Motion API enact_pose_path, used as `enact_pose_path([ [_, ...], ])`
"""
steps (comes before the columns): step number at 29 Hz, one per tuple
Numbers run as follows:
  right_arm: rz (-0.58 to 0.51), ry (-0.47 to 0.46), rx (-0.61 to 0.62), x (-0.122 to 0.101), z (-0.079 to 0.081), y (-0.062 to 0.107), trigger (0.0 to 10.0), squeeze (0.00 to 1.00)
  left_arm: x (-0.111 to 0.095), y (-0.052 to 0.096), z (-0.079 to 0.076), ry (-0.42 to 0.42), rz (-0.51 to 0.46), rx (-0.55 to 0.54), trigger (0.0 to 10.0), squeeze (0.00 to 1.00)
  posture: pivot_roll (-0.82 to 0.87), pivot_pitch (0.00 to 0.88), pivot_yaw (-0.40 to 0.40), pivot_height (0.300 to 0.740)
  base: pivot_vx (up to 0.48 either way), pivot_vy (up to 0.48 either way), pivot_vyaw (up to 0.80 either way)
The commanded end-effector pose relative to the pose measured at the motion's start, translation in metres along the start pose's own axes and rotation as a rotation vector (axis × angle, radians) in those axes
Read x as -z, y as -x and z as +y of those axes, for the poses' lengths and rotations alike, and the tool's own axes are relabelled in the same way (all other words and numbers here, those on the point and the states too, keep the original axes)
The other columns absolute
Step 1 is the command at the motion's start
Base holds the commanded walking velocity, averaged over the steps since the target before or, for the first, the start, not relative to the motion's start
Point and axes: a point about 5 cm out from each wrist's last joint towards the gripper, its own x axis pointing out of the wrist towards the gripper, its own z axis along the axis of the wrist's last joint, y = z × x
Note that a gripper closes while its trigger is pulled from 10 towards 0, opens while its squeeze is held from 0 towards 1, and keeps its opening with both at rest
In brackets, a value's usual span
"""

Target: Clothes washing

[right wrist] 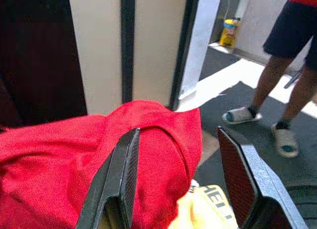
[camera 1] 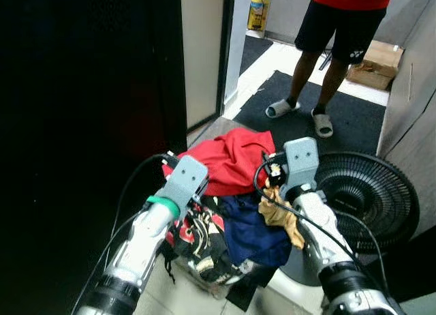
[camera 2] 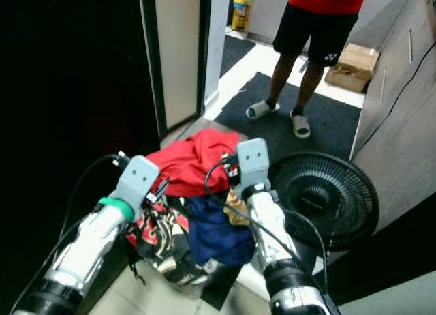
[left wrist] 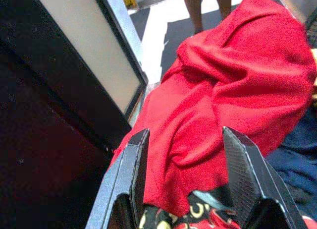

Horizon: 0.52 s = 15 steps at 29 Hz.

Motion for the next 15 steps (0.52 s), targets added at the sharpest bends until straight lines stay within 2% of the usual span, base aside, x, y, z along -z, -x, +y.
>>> enact_pose_path([
  [1, 0.012, -0.040, -0.019, 0.002, 0.001, 0.001, 10.0, 0.00, 0.007, 0.001, -0.001, 0.010, 0.025, 0.003, 10.0, 0.00, 0.06, 0.194, 0.071, 0.740, 0.000, 0.000, 0.00],
  [2, 0.051, -0.053, -0.107, 0.010, 0.012, -0.002, 10.0, 0.00, 0.017, -0.001, 0.006, 0.100, 0.090, -0.025, 10.0, 0.00, 0.05, 0.197, 0.087, 0.740, 0.000, 0.000, 0.00],
  [3, 0.051, -0.053, -0.107, 0.010, 0.012, -0.002, 10.0, 0.00, 0.017, -0.001, 0.006, 0.100, 0.090, -0.025, 10.0, 0.00, 0.05, 0.197, 0.087, 0.740, 0.000, 0.000, 0.00],
  [5, 0.078, -0.063, -0.160, 0.014, 0.026, -0.008, 10.0, 0.00, 0.022, 0.000, 0.014, 0.135, 0.117, -0.048, 10.0, 0.00, 0.06, 0.199, 0.085, 0.740, 0.000, 0.000, 0.00],
  [8, 0.078, -0.063, -0.160, 0.014, 0.026, -0.008, 10.0, 0.00, 0.022, 0.000, 0.014, 0.135, 0.117, -0.048, 10.0, 0.00, 0.06, 0.199, 0.085, 0.740, 0.000, 0.000, 0.00],
  [10, 0.074, -0.075, -0.224, 0.007, 0.052, -0.019, 10.0, 0.00, 0.022, 0.004, 0.028, 0.127, 0.118, -0.094, 10.0, 0.00, 0.13, 0.204, 0.055, 0.740, 0.000, 0.000, 0.00],
  [12, 0.074, -0.075, -0.224, 0.007, 0.052, -0.019, 10.0, 0.00, 0.022, 0.004, 0.028, 0.127, 0.118, -0.094, 10.0, 0.00, 0.13, 0.204, 0.055, 0.740, 0.000, 0.000, 0.00],
  [14, 0.087, -0.082, -0.245, 0.002, 0.070, -0.029, 10.0, 0.00, 0.020, 0.015, 0.043, 0.115, 0.110, -0.149, 10.0, 0.00, 0.21, 0.222, 0.014, 0.740, 0.000, 0.000, 0.00],
  [15, 0.096, -0.081, -0.244, 0.001, 0.074, -0.031, 10.0, 0.00, 0.019, 0.019, 0.047, 0.112, 0.106, -0.166, 10.0, 0.00, 0.22, 0.225, 0.009, 0.740, 0.000, 0.000, 0.00],
])
